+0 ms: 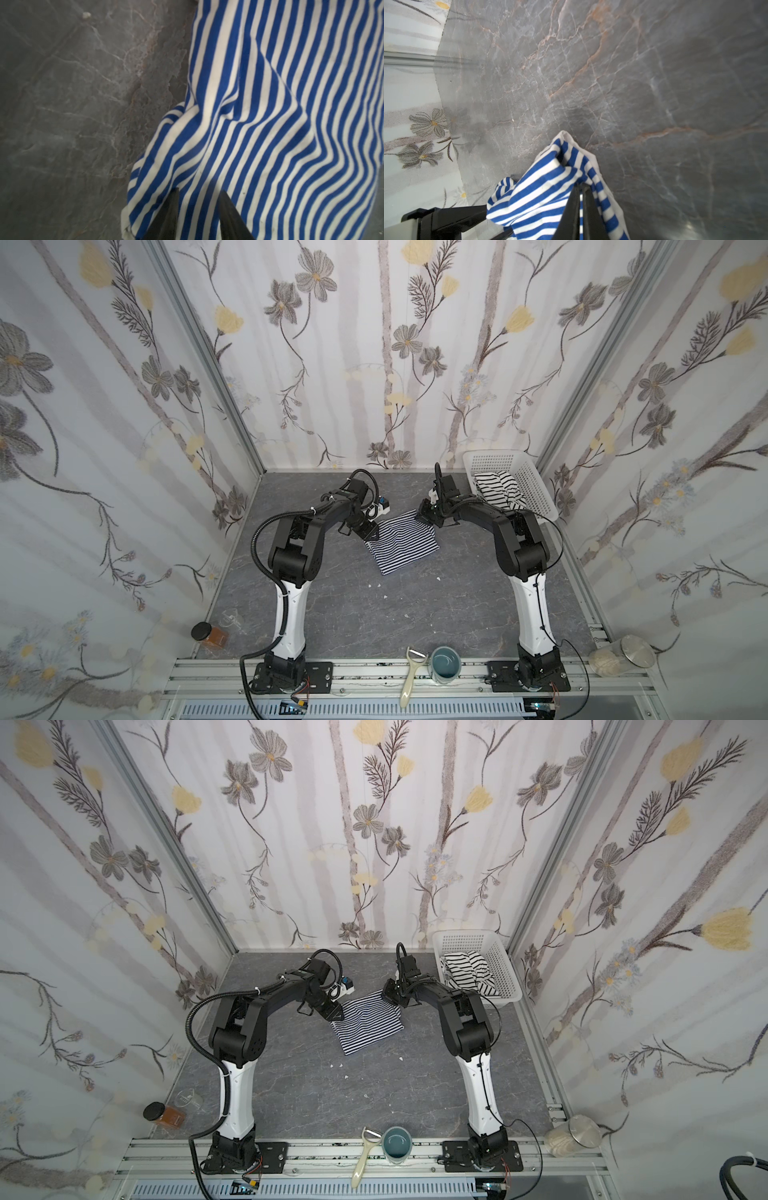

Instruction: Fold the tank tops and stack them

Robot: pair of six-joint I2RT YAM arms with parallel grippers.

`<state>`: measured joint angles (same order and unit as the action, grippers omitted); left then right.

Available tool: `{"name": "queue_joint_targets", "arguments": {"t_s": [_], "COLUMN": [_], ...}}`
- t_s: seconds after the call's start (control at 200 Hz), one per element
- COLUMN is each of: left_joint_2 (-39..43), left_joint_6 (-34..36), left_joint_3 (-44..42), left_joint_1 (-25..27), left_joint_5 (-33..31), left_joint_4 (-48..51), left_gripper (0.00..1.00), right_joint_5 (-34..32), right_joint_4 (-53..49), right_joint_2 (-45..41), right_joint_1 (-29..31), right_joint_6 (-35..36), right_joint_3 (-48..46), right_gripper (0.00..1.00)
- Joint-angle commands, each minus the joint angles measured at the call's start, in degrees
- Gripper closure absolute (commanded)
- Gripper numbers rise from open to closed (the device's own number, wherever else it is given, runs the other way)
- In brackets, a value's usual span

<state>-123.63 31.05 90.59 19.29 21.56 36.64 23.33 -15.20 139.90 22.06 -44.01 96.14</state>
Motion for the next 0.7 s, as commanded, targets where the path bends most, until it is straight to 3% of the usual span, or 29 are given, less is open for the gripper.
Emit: {"name": "queue_joint_targets", "arguments": {"t_s": [0.0, 0.175, 0.31, 0.525, 0.695], "left_joint_2": [1.54, 5.50, 7.49, 9.61, 12.68], "left_joint_6": [-0.95, -0.64, -1.03, -3.20, -4.11], "left_joint_3": [-4.46, -10.14, -9.65, -4.52, -5.82], "left_joint_1": [-0.15, -0.18, -0.24, -0.04, 0.50], "left_joint_5": [-10.22, -17.46, -20.33, -15.71, -13.90], "left_joint_4": [-1.54, -5.20, -7.10, -7.13, -6.78], "left_gripper": [0.66, 0.66, 0.61, 0.54, 0.52], "right_joint_5": [-3.48, -3.92, -2.17, -0.82, -1.02], "right_joint_4": [-1.32, -2.29, -0.70, 5.16, 5.75], "right_joint_2": [0.11, -0.52, -3.49, -13.92, -17.11], "right_joint_1": [-0.05, -0.21, 0.08, 2.10, 2.68], "right_joint_6": [0.82, 1.81, 2.35, 2.20, 3.94], "right_joint_3": [0.54, 0.02, -2.01, -10.87, -16.41], "right_gripper": [0.91, 0.91, 0.89, 0.70, 0.61]}}
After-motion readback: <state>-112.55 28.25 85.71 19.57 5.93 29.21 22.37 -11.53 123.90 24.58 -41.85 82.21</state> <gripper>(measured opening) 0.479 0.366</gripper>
